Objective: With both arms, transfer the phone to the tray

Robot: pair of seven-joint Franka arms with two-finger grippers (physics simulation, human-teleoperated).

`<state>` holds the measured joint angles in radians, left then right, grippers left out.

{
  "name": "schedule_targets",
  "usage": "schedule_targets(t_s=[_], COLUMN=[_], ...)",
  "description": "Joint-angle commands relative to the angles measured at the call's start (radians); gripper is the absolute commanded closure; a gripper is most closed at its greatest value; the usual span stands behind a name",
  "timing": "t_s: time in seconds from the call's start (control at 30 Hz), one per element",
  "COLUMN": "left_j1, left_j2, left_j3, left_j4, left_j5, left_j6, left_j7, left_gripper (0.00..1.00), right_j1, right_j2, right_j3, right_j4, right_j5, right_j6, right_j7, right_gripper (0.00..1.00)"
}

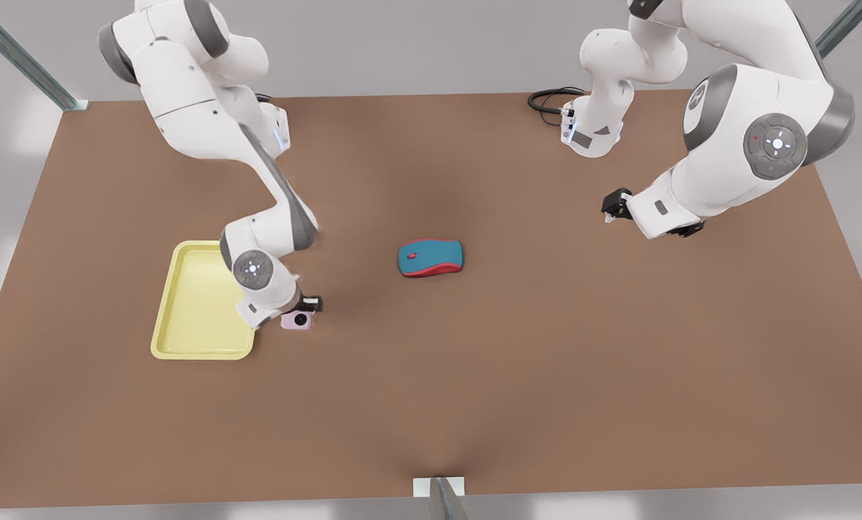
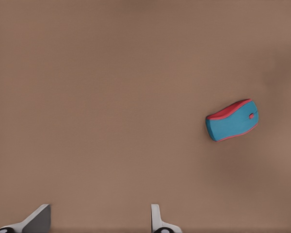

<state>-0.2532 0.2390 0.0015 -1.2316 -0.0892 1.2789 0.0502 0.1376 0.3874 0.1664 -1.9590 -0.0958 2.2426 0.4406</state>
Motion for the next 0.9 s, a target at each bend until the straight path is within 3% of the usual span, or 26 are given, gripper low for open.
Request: schedule_targets(t_s=[0.0,0.17,0.2,0.33,0.37,0.5,0.57,0.6,0.67,0.7,0.87], left_j1=[0.000,0.000,0.008,0.009,0.012,0.020,0.020,0.020,0.020,0.020,0.020], left_j2=[-0.001,0.034,0.029,0.007,-0.021,-0.024,-0.023,-0.021,-0.017,-0.017,-0.014], left_j3=[0.000,0.002,0.009,0.069,0.071,0.071,0.071,0.071,0.071,0.071,0.071], left_j4=[0.000,-0.002,0.003,-0.026,-0.062,-0.088,-0.088,-0.088,-0.086,-0.086,-0.086], left_j5=[0.002,0.019,0.032,0.039,0.052,0.121,0.121,0.123,0.123,0.123,0.123], left_j6=[-0.001,0.005,0.007,0.086,0.125,0.135,0.125,0.125,0.120,0.120,0.111], left_j7=[0.003,-0.001,-0.001,-0.001,0.002,-0.015,-0.027,-0.027,-0.029,-0.029,-0.029], left_gripper=[0.00,0.00,0.00,0.00,0.00,0.00,0.00,0.00,0.00,0.00,0.00], right_j1=[-0.075,-0.332,-0.336,-0.363,-0.359,-0.325,-0.303,-0.309,-0.308,-0.337,-0.328], right_j2=[-0.068,-0.148,-0.139,-0.128,-0.130,-0.193,-0.271,-0.242,-0.236,-0.311,-0.309], right_j3=[-0.001,-0.004,-0.005,-0.008,-0.007,0.001,0.010,0.001,0.002,-0.004,0.001], right_j4=[-0.122,-0.256,-0.267,-0.256,-0.180,0.399,0.436,0.523,0.516,0.388,0.402], right_j5=[0.002,0.025,0.025,0.027,0.027,0.021,0.021,0.108,0.074,0.076,0.056], right_j6=[0.126,0.198,0.183,0.094,-0.001,-0.672,-0.768,-0.840,-0.787,-0.695,-0.719], right_j7=[-0.381,-0.711,-0.712,-0.694,-0.683,-0.629,-0.579,-0.381,-0.422,-0.560,-0.562], right_gripper=[0.21,0.20,0.00,0.00,0.00,0.00,0.00,0.00,0.00,0.00,0.00])
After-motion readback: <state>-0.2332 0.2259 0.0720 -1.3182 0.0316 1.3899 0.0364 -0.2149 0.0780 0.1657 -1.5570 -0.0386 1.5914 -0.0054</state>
